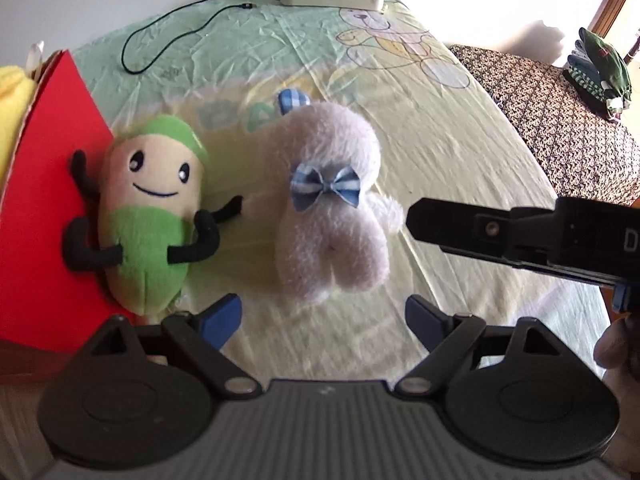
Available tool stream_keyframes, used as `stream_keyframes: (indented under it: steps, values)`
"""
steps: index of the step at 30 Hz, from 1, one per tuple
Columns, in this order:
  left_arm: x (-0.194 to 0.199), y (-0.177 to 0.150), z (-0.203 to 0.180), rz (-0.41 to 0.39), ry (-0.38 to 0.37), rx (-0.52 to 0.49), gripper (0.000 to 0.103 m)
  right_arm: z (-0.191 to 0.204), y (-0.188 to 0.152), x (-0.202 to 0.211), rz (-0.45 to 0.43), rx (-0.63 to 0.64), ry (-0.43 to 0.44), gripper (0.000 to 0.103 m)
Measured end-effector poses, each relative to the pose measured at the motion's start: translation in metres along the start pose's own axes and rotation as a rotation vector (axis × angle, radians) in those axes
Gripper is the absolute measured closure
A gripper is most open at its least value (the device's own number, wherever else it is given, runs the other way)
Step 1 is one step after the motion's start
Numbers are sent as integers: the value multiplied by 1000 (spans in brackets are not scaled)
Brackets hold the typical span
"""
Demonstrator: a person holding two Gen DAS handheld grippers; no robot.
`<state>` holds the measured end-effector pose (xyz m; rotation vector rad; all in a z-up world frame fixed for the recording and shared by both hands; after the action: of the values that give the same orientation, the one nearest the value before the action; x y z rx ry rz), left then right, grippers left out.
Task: Organize objects
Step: 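Move the right gripper to the white bunny plush with blue bow, then close the right gripper on the white bunny's body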
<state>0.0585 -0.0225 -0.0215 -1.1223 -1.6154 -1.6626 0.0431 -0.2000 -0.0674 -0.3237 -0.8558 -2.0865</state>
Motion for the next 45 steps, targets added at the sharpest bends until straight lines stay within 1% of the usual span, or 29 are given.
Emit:
stream_keyframes:
  steps: [7,13,15,16,18,19,21,24,26,28,30,36,45]
  values:
    - [-17,8,7,-1,-18,13,16,-11,6,-27,60,-30,-8,59]
    - [-32,16,7,-15,-48,14,16,-18,11,-43,73,-32,-9,56]
    - [-37,18,4,-23,-52,-9,17,-18,13,-49,76,-23,-1,55]
    - [-40,19,1,-25,-50,-24,17,-19,13,-53,80,-20,4,53]
    - [-48,20,-3,-18,-54,-53,24,-19,13,-60,93,-20,18,48]
    - [-49,21,-5,-30,-48,-68,23,-20,13,-63,99,-20,25,46]
    - [-52,22,-7,-45,-27,-97,24,-19,12,-68,106,-13,39,46]
    - [-54,24,-5,-59,-22,-108,24,-17,12,-73,99,11,59,46]
    - [-54,25,-5,-62,-22,-112,24,-17,13,-76,104,17,76,50]
    - [-54,25,-5,-64,-22,-117,25,-18,12,-77,111,2,103,61]
    - [-54,25,-8,-65,-12,-132,26,-16,12,-76,113,-9,121,65]
    - [-47,23,-10,-69,-23,-127,32,-8,10,-71,113,22,105,66]
    - [-18,14,-24,-114,-56,-141,33,5,6,-41,81,58,95,66]
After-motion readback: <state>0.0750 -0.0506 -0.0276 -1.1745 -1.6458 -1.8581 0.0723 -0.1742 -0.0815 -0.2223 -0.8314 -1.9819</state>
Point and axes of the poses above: each gripper's, at about its wrist camera, not at the fingertips, and x roughly against the way its jaws point, z to its left, y to its top, the point moved 2 cm from there along -x, roughly the way its jaws point, and after that the axes turned 5 degrees about -z, right-handed, at the moved point
